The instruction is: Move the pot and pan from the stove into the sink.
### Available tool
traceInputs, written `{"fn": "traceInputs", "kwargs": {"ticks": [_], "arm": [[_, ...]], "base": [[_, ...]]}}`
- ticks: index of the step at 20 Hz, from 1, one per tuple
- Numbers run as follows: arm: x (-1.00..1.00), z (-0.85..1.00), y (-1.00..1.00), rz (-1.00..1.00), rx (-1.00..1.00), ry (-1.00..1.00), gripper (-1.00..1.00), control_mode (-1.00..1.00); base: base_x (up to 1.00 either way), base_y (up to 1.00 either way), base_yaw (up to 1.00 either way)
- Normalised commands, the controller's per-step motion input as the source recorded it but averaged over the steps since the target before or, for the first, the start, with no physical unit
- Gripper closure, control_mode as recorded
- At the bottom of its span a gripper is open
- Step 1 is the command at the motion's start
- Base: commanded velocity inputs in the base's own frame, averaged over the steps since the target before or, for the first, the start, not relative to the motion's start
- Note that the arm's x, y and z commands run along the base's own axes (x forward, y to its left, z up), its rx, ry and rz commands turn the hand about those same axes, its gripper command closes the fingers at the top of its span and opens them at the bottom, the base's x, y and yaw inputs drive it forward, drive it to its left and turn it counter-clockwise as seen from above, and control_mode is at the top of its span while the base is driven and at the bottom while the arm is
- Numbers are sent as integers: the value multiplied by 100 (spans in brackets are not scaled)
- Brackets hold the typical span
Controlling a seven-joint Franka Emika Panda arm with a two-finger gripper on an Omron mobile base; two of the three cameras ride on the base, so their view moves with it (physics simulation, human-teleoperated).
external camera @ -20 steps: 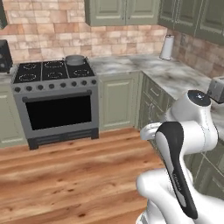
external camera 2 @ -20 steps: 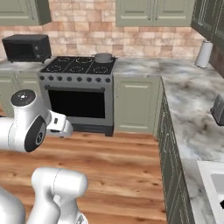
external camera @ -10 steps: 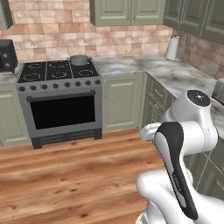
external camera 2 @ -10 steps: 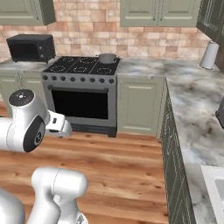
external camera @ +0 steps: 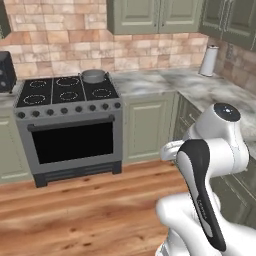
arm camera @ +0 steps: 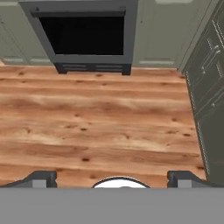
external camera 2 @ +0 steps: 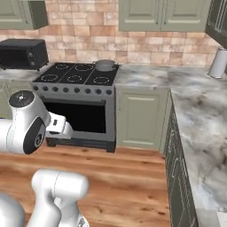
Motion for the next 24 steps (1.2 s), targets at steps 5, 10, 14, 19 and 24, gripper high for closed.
{"fn": "traceInputs", "kwargs": {"ticks": [5,10,14,19,24], "arm": [[0,0,0,0,0,0,-100,100],[0,0,0,0,0,0,-100,100],[0,0,0,0,0,0,-100,100],[0,0,0,0,0,0,-100,100],[0,0,0,0,0,0,-100,100]], "base": [[94,13,0],[93,13,0],[91,12,0],[91,13,0],[91,14,0]]}}
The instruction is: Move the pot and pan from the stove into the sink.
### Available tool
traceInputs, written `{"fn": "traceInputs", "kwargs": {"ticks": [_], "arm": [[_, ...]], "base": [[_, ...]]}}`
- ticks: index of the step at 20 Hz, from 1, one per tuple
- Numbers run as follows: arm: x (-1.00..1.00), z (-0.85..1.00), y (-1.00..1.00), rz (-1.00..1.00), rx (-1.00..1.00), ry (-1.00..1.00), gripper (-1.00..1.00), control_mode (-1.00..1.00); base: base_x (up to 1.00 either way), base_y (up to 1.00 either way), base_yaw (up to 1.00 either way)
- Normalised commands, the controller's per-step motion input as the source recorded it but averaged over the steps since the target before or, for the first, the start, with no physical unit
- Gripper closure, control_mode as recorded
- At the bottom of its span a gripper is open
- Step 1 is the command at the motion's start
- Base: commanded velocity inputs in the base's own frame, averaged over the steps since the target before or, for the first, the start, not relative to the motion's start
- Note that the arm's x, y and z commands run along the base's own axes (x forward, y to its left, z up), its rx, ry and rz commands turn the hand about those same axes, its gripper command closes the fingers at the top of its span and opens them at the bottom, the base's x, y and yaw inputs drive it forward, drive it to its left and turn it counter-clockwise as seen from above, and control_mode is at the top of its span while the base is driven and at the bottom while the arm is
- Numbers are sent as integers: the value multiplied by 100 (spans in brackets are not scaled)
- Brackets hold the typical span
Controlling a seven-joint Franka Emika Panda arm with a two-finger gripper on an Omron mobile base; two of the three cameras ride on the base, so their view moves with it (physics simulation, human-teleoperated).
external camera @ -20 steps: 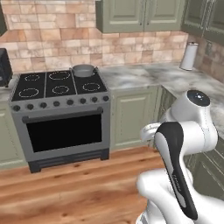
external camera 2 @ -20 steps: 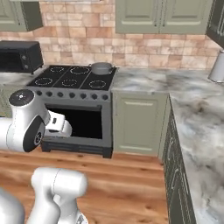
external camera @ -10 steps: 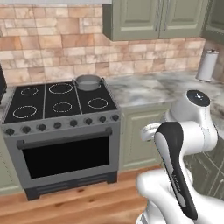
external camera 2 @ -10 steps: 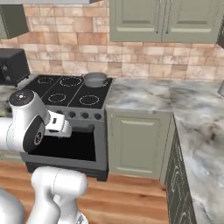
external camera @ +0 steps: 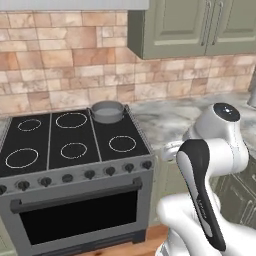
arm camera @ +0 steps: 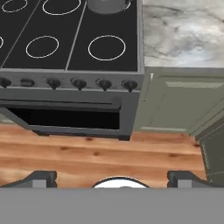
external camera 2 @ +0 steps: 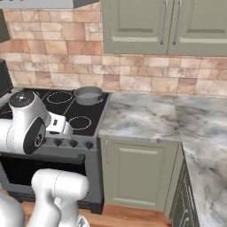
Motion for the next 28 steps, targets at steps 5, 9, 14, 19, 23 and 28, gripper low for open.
{"fn": "traceInputs", "kwargs": {"ticks": [5,9,14,19,23,28], "arm": [[0,0,0,0,0,0,-100,100],[0,0,0,0,0,0,-100,100],[0,0,0,0,0,0,-100,-100],[32,0,16,-5,0,-3,-100,-100],[83,0,53,-17,0,-2,-100,-100],[81,-2,42,-18,0,0,-100,-100]], "base": [[87,15,0],[81,14,0],[31,4,0],[0,0,0],[0,0,0],[0,0,0]]}}
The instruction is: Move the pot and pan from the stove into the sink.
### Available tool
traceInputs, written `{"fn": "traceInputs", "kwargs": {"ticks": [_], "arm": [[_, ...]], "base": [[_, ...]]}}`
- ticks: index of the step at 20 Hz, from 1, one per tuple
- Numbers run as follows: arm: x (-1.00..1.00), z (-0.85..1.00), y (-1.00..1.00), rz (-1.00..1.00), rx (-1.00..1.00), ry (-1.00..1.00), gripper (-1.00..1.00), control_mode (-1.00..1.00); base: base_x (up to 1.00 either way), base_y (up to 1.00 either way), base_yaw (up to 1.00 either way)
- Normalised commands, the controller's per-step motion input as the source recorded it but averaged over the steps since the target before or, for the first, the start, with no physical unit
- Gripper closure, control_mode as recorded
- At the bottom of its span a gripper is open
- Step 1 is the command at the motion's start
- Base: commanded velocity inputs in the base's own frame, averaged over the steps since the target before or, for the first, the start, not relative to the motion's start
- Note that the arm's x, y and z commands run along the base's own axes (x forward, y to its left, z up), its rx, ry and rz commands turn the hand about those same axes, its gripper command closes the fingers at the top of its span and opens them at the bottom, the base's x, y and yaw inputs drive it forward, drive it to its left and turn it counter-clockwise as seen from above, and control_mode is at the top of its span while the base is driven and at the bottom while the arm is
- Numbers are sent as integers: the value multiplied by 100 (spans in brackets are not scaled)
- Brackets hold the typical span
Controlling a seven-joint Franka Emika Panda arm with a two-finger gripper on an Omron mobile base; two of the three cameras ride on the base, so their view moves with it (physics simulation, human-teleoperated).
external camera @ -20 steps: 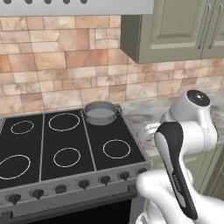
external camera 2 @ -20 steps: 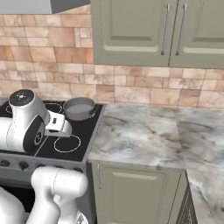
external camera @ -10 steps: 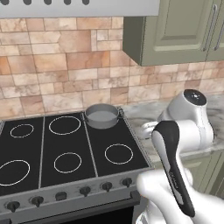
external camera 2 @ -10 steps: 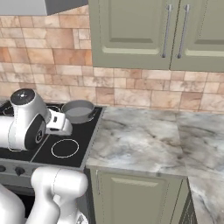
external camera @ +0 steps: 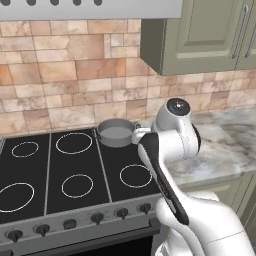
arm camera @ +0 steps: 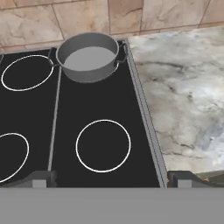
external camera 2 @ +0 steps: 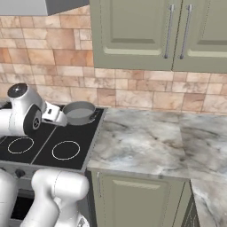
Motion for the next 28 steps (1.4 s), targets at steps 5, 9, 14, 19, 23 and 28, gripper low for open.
{"fn": "traceInputs", "kwargs": {"ticks": [5,9,14,19,23,28], "arm": [[58,-1,12,-20,0,0,-100,-100],[51,0,19,-26,0,0,-100,-100],[21,0,8,-13,1,1,-100,-100],[18,-8,0,0,2,5,-100,-100],[39,-33,-6,0,10,20,-100,-100],[35,-41,-2,0,7,11,-100,-100]], "base": [[0,0,0],[0,0,0],[0,0,0],[0,0,0],[0,0,0],[0,0,0]]}}
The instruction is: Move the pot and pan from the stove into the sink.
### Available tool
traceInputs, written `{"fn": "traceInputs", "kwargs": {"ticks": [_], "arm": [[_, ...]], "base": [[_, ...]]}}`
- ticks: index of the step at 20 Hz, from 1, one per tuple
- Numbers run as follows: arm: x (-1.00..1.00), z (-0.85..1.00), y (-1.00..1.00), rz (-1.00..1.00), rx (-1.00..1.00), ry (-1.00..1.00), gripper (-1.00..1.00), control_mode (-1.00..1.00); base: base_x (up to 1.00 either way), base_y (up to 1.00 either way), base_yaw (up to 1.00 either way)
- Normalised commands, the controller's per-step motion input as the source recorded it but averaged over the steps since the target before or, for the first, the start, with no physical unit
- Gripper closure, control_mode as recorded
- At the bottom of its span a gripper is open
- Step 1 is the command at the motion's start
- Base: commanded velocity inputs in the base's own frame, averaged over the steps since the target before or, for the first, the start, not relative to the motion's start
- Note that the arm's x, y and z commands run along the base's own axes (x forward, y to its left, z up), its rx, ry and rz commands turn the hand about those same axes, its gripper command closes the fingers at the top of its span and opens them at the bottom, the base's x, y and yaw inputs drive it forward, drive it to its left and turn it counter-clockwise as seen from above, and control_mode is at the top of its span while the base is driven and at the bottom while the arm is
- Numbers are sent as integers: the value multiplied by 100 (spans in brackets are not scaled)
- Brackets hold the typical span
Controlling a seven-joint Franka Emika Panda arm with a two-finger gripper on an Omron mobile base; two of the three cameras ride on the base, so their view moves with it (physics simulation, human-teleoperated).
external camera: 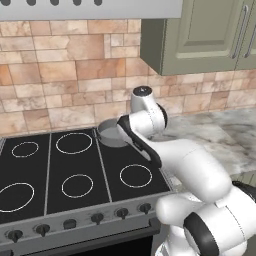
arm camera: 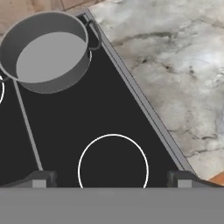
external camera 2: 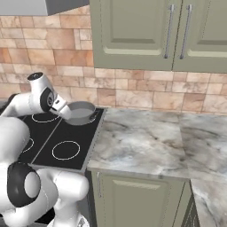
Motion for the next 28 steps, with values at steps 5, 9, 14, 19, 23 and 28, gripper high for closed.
{"fn": "traceInputs", "kwargs": {"ticks": [5,9,14,19,23,28], "arm": [[52,-25,10,-7,0,1,-100,-100],[55,-26,19,-13,0,0,-100,-100],[54,-28,18,-15,3,0,-100,-100],[59,-24,15,-14,2,1,-100,-100],[60,-25,11,-13,1,2,-100,-100],[50,-32,1,-11,2,7,-100,-100]], "base": [[0,0,0],[0,0,0],[0,0,0],[0,0,0],[0,0,0],[0,0,0]]}}
